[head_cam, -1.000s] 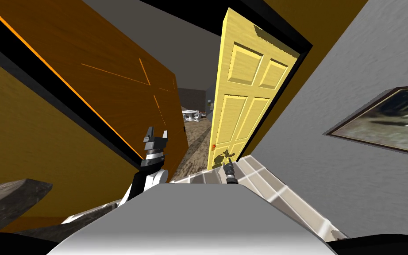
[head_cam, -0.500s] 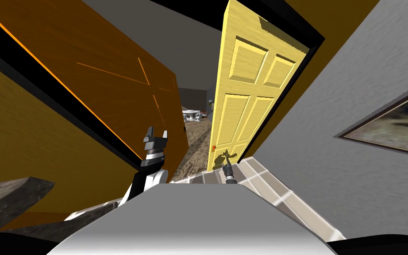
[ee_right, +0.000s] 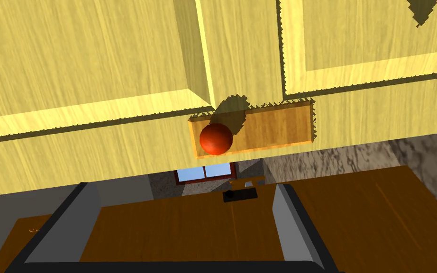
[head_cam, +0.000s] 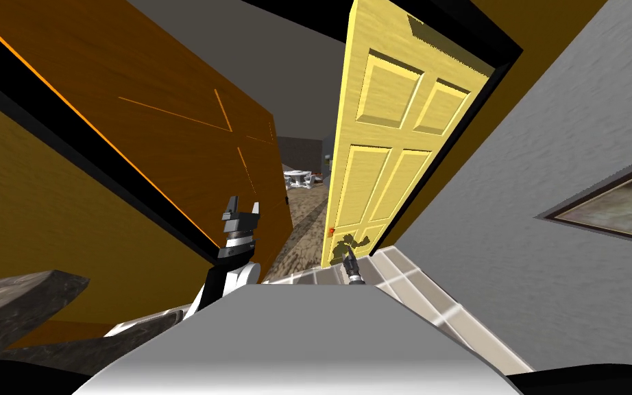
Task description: Push the door open
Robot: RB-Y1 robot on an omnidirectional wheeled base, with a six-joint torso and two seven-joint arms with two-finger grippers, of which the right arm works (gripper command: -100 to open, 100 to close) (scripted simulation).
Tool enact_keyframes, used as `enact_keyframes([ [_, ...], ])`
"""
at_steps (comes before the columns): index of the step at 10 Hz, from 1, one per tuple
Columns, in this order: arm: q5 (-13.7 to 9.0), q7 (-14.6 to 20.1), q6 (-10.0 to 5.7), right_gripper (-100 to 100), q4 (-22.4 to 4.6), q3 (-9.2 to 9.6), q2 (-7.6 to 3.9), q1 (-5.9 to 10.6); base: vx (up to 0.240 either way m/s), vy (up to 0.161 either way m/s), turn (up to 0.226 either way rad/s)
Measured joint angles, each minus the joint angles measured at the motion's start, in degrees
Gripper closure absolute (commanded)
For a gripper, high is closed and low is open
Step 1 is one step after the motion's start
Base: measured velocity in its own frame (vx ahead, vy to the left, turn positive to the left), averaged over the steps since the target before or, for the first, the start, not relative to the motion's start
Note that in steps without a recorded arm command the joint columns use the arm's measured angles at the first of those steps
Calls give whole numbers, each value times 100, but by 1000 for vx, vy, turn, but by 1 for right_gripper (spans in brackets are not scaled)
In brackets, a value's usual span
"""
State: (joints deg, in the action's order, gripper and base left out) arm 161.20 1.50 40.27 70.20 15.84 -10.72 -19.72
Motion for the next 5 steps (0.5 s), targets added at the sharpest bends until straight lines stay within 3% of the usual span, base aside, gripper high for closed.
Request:
enact_keyframes([
  [5, 712, 29, 259, -100, -247, 89, -21, 26, 37, -30, 33],
])
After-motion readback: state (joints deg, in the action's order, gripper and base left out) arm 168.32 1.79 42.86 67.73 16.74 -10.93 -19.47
